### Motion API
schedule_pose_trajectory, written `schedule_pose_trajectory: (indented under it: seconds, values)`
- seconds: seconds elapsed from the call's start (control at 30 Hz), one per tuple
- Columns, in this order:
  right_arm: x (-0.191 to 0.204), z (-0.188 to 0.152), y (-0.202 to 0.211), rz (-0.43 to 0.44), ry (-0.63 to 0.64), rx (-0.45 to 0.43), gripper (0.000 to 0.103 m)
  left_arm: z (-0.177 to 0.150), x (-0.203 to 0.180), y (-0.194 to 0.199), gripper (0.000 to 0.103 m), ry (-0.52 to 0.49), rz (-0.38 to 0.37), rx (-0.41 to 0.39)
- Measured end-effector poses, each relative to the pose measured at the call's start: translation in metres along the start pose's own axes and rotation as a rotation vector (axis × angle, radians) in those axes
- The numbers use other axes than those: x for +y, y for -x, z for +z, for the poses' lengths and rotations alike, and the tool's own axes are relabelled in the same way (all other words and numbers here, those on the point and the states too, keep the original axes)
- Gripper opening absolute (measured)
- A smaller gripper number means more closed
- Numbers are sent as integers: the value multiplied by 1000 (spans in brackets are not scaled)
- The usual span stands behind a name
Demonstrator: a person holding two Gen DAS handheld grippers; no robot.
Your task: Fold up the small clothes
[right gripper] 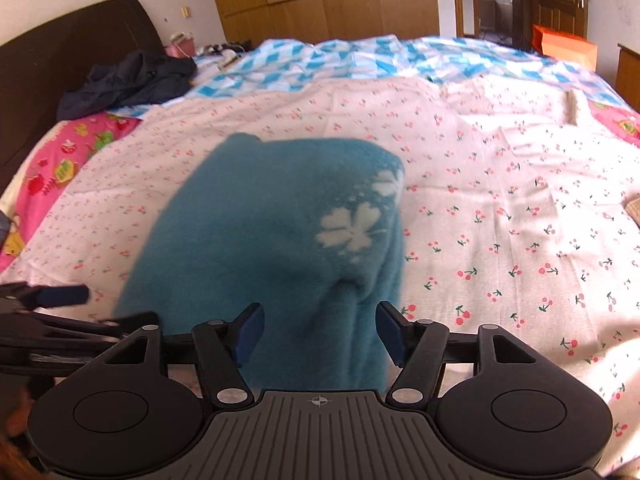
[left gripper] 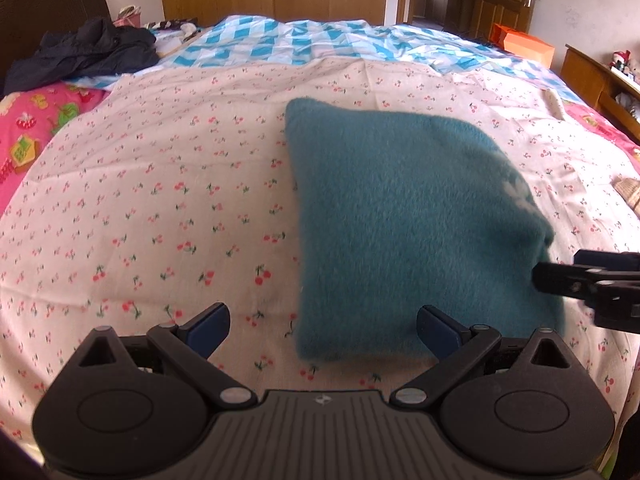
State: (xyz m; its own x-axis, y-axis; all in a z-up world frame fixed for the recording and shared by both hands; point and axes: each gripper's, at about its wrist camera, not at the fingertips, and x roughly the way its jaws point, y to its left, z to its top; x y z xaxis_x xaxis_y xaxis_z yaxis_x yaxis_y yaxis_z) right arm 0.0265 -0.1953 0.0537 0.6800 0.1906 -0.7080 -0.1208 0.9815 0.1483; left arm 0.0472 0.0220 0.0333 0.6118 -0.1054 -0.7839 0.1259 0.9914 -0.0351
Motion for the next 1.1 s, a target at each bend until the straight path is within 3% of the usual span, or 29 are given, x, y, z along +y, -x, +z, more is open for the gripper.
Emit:
schedule_pose_trajectory:
  seconds: [0.2, 0.4, 1.1]
  values:
    - [14, -26, 3, -53, 23, 19, 68, -24, 0, -5, 103, 20, -12, 25]
    - [13, -47, -10, -52, -55, 93, 68, -31, -7, -8, 103, -18, 18, 53]
    - [5, -63, -18, -104, -104, 108, 73, -43, -20, -6, 103, -59, 24, 75]
